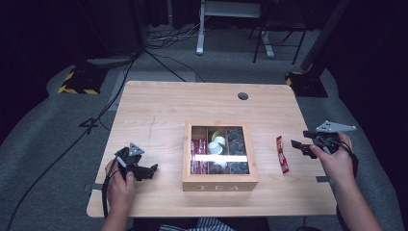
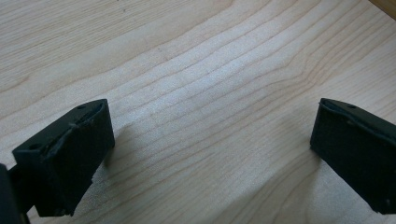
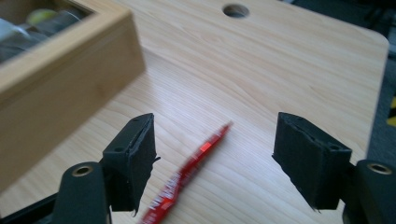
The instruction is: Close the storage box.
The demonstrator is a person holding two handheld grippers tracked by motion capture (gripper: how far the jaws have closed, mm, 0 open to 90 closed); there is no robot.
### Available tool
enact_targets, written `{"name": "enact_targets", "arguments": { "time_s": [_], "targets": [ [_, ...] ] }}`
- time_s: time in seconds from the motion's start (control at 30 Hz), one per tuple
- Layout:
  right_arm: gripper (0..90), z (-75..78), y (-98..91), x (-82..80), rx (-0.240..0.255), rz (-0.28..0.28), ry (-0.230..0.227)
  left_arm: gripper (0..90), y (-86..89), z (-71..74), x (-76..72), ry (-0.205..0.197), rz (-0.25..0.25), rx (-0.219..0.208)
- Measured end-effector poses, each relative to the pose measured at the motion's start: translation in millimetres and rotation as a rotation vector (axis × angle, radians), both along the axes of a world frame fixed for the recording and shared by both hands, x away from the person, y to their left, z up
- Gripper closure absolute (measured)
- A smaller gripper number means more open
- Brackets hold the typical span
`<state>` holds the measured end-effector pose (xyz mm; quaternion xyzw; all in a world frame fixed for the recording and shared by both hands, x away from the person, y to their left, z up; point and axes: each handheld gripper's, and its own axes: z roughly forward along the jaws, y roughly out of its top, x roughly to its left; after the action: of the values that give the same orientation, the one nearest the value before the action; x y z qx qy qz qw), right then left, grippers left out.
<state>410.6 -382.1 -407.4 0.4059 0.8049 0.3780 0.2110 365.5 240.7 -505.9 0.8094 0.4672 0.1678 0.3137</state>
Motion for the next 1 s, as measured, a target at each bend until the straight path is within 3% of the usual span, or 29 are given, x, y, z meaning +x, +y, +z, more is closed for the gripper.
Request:
{"name": "enact_targets", "arguments": {
  "time_s": [0.1,0.43,0.67,0.83,0.87,1.0],
  "targets": [
    [30.4,-9.7,-10.6,3.7,0.006,-0.029,0.018,0.0,0.3,0.0,0.2,0.000,-0.003,0.000],
    [30.7,-53.1,-32.0,10.4,-0.046,-0.109,0.069,0.0,0.3,0.0,0.2,0.000,-0.004,0.000],
    [29.8,-78.6,-32.3,11.5,-0.008,-0.138,0.097,0.0,0.3,0.0,0.2,0.000,-0.004,0.000],
    [27.8,-91.1,-27.8,9.2,0.010,-0.161,0.101,0.0,0.3,0.0,0.2,0.000,-0.004,0.000],
    [26.6,-93.9,-26.3,7.7,0.004,-0.170,0.076,0.0,0.5,0.0,0.4,-0.003,-0.004,0.003],
    [20.2,-95.7,-24.9,5.0,0.000,-0.193,0.064,0.0,0.5,0.1,0.4,-0.003,-0.004,0.003]
  ]
}}
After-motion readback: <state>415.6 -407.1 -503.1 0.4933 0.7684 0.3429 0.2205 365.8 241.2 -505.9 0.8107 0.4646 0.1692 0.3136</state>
